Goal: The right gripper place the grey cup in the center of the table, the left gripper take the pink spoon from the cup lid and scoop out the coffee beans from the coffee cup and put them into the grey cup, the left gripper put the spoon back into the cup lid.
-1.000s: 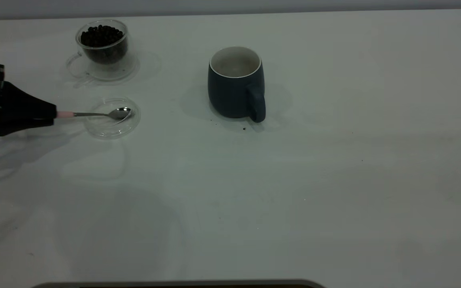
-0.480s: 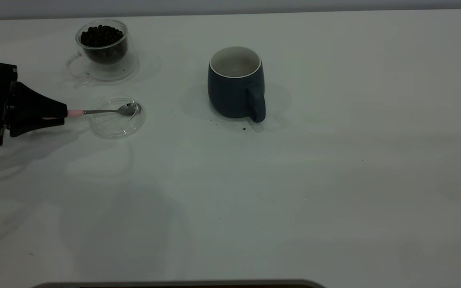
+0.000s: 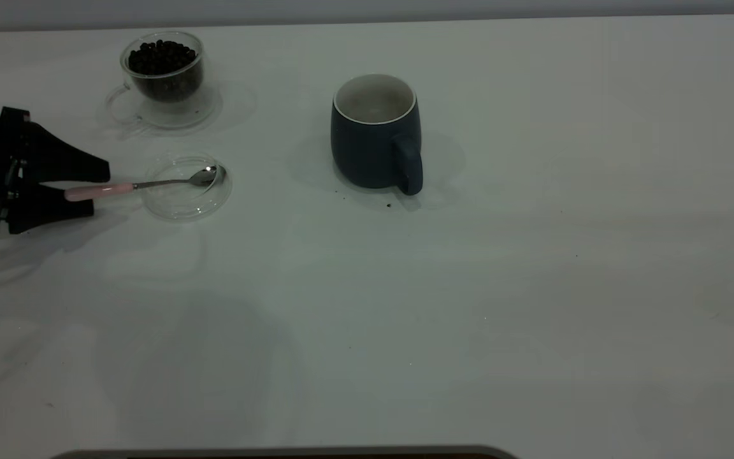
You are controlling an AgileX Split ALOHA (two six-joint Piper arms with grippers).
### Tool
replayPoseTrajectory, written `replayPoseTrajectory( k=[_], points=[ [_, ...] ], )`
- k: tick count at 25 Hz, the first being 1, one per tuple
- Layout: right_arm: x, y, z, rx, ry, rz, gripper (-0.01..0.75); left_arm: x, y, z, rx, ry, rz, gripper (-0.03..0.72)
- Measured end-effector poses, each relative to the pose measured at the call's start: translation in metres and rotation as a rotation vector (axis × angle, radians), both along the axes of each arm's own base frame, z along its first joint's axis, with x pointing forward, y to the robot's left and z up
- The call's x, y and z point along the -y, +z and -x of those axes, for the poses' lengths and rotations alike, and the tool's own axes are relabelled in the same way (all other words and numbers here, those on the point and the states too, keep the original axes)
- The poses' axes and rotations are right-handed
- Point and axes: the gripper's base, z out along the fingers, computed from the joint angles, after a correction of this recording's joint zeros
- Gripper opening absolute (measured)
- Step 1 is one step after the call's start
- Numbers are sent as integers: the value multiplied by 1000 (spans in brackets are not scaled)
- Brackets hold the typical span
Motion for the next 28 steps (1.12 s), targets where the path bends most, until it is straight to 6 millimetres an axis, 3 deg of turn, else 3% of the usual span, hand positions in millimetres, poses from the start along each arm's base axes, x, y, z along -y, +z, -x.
replayPoseTrajectory(
  k=[5,14,21,28],
  points=[
    [0,0,0,0,0,0,587,-8,10,-8,35,-74,-114,588],
    [0,0,0,0,0,0,587,-26,114,-52,90,-212,-344,588],
    [0,0,0,0,0,0,587,9,198,-60,-34,-314,-585,588],
    [0,0,0,0,-1,-1,587,56,256,-38,-191,-381,-744,588]
  ],
)
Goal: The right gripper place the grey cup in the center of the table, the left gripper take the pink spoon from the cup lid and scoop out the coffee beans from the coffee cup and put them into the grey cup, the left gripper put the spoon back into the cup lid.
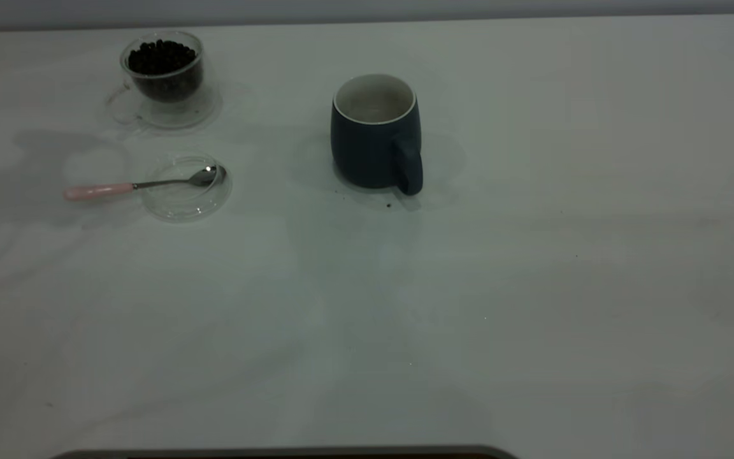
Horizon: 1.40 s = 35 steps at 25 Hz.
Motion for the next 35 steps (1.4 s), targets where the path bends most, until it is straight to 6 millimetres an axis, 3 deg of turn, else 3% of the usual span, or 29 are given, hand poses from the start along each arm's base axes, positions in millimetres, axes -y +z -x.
replayPoseTrajectory(
  k=[7,12,17,21,24,30,35],
  points=[
    [0,0,0,0,1,1,587,27,47,23,49,45,-116,588],
    [0,0,0,0,1,1,587,42,86,44,146,109,-98,588],
    [0,0,0,0,1,1,587,60,111,93,205,39,-56,588],
    [0,0,0,0,0,0,587,57,129,129,276,-9,-48,588],
    [0,0,0,0,0,-1,587,53,128,155,280,1,-44,588],
    [0,0,0,0,1,0,587,42,92,222,217,-4,-60,588],
    [0,0,0,0,1,0,587,31,72,278,266,-4,-69,588]
  ],
)
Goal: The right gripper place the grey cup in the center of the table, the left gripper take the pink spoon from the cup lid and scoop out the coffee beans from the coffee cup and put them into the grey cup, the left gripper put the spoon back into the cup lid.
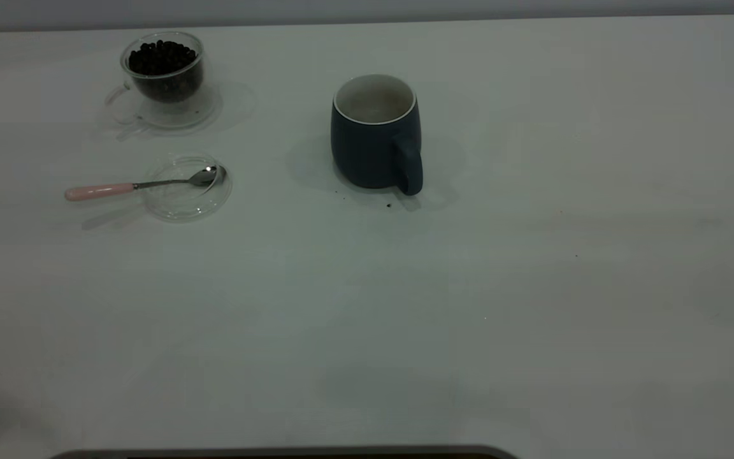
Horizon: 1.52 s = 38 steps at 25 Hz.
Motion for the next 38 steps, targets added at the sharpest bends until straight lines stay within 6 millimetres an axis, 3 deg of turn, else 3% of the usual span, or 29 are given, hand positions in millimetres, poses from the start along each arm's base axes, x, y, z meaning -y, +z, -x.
replayPoseTrajectory(
  k=[5,10,16,38],
  points=[
    [0,0,0,0,0,0,587,-12,-13,47,144,72,13,588],
    [0,0,0,0,0,0,587,-19,-24,74,273,190,5,588],
    [0,0,0,0,0,0,587,-20,-37,97,389,149,-31,588],
    [0,0,0,0,0,0,587,-19,-46,124,570,176,-8,588]
  ],
)
